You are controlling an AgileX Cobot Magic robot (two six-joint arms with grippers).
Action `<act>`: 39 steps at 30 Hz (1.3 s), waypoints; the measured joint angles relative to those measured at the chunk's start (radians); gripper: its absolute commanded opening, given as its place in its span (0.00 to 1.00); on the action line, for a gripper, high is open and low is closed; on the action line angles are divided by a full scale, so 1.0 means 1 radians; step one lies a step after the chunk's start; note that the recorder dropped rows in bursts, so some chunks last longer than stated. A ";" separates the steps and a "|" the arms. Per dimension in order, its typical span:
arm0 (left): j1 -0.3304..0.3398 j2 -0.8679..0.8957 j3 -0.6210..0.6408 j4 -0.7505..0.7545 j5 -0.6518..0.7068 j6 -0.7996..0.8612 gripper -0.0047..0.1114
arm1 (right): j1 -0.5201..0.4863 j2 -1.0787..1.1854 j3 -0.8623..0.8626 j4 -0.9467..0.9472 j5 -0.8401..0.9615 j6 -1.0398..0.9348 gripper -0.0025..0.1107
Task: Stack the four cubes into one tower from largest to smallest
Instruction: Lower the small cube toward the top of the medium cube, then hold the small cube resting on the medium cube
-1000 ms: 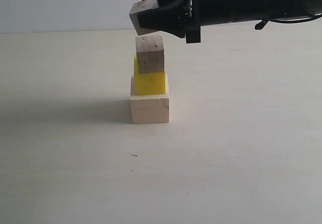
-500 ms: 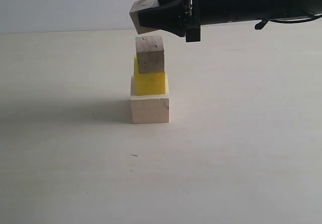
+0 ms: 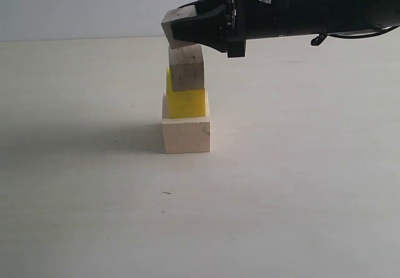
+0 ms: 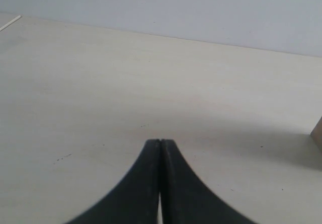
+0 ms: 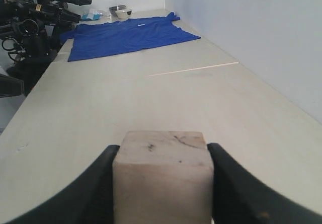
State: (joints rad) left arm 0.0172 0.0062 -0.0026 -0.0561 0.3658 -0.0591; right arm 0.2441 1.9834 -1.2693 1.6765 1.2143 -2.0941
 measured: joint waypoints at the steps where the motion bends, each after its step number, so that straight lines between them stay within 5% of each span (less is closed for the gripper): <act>1: 0.000 0.000 0.000 0.000 0.000 0.000 0.04 | 0.000 0.000 0.000 0.002 0.000 0.000 0.02; 39: 0.000 0.000 0.000 0.000 0.000 0.000 0.04 | 0.000 0.024 0.000 -0.033 -0.004 0.000 0.02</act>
State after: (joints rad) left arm 0.0172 0.0062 -0.0026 -0.0561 0.3658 -0.0591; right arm 0.2441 2.0071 -1.2693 1.6435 1.2104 -2.0941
